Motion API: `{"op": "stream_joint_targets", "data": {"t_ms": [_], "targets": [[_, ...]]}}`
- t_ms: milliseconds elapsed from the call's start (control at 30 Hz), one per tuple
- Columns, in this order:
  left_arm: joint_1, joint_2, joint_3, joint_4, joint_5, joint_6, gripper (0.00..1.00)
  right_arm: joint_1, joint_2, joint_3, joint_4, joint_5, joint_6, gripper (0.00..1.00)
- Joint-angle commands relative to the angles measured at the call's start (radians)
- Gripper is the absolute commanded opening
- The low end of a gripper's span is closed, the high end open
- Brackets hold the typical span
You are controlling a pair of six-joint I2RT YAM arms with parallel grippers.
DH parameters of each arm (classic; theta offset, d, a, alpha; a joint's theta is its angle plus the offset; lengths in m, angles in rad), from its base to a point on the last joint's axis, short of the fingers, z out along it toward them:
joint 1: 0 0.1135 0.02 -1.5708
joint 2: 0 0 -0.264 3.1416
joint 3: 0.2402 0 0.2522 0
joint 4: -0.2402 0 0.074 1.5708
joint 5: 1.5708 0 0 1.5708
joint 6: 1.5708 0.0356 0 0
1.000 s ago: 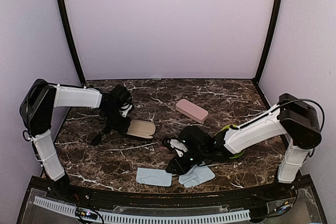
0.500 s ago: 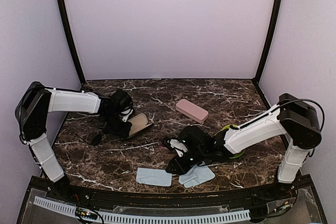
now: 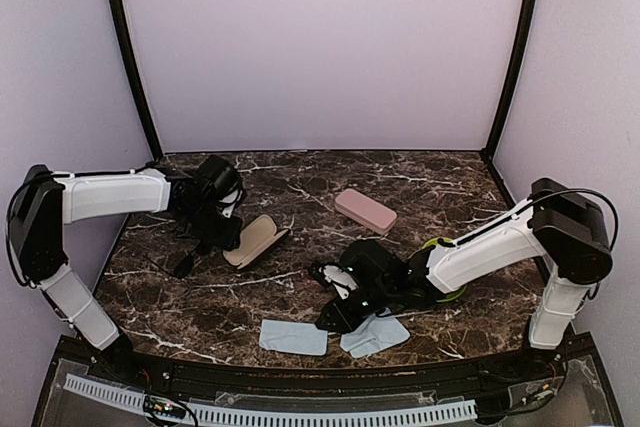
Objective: Organize the sunglasses
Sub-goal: Adjust the opened sunglasses case at the center of the board.
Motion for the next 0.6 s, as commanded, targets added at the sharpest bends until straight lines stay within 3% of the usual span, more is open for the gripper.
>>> {"op": "stream_joint_targets", "data": {"t_ms": [0, 133, 300, 567], "targets": [[-0.003, -0.114, -0.042, -0.028, -0.018, -0.040, 0.33, -0.006, 0.033, 0.024, -0.015, -0.009, -0.020, 0.33], [-0.003, -0.167, -0.082, -0.020, -0.036, -0.055, 0.38, -0.006, 0.039, 0.031, -0.015, -0.012, -0.025, 0.33], [0.001, -0.126, -0.118, 0.016, -0.042, -0.056, 0.45, -0.006, 0.042, 0.029, -0.008, -0.016, -0.023, 0.33], [0.031, -0.026, -0.100, 0.065, -0.026, -0.016, 0.46, -0.006, 0.019, 0.005, -0.006, -0.002, -0.013, 0.33]]}}
